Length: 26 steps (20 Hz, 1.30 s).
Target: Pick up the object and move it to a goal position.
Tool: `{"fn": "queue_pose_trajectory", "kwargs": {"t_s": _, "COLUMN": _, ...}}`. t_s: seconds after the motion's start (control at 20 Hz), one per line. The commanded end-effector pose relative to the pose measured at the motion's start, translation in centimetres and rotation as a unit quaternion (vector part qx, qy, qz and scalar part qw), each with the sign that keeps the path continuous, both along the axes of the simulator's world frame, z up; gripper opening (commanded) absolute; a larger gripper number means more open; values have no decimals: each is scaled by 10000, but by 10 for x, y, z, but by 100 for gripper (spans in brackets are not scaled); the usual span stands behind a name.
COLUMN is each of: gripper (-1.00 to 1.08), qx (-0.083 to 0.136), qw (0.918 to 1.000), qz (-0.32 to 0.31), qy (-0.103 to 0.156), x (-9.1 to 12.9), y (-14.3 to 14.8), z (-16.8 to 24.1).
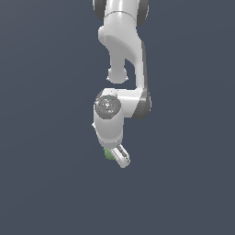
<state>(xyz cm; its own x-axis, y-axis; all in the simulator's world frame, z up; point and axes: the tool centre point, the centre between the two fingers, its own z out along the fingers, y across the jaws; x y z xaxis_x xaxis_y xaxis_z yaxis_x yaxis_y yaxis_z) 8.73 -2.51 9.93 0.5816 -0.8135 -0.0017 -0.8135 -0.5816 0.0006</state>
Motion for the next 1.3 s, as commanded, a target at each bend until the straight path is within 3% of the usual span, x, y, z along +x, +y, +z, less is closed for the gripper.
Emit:
{"fn": "queue_pose_trajectory", "kwargs": {"t_s": 0.0, "gripper": -100, "qx": 5, "qw": 10000, "qz": 1, "qy": -6, "x": -11, "y": 3, "z": 18}}
{"fn": "queue_pose_trajectory", "kwargs": {"t_s": 1.25, "gripper": -100, "qx": 2, "qw": 10000, "qz": -1, "qy": -6, "x": -137, "y": 37, "z": 222}}
